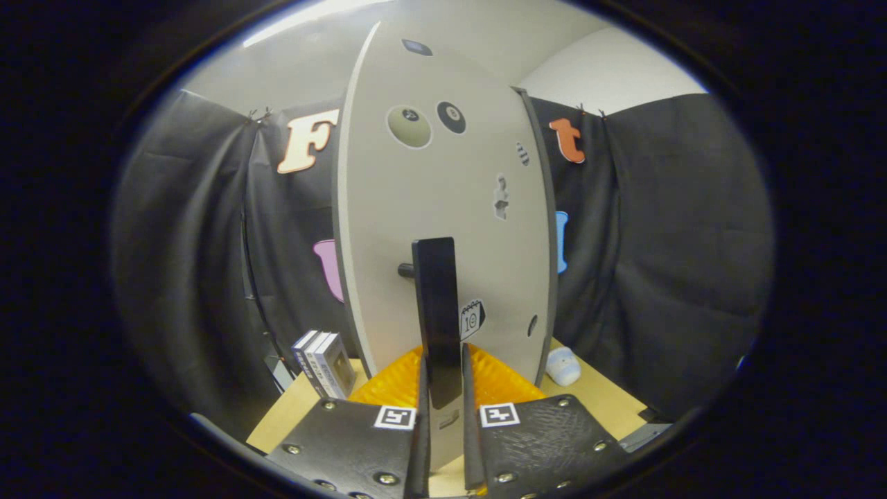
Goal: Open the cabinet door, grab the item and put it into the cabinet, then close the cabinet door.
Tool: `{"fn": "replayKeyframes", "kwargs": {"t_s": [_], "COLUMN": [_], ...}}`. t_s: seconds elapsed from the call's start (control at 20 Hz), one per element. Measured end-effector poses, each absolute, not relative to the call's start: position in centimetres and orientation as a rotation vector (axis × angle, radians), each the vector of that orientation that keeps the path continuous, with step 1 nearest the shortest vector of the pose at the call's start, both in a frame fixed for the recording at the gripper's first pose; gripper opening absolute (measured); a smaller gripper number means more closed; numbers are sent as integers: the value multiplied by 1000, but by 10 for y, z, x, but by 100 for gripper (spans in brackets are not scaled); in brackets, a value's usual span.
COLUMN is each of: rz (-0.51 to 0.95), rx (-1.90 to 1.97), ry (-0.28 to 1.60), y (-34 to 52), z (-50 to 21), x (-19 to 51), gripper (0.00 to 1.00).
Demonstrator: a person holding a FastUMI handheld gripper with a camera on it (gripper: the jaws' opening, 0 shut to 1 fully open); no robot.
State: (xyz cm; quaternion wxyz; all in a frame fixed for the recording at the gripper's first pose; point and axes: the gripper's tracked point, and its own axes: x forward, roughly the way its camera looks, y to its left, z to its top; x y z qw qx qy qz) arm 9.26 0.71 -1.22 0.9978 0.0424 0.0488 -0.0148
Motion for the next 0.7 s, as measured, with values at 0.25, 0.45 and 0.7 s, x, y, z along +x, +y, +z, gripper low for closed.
{"fn": "replayKeyframes", "kwargs": {"t_s": [0.25,0.45,0.7], "rz": [-86,-109,-163], "rx": [93,105,101], "ry": [80,78,80], "y": [-34,-59,-105], "z": [-12,-13,-13], "x": [73,63,56], "gripper": [19,19,19]}}
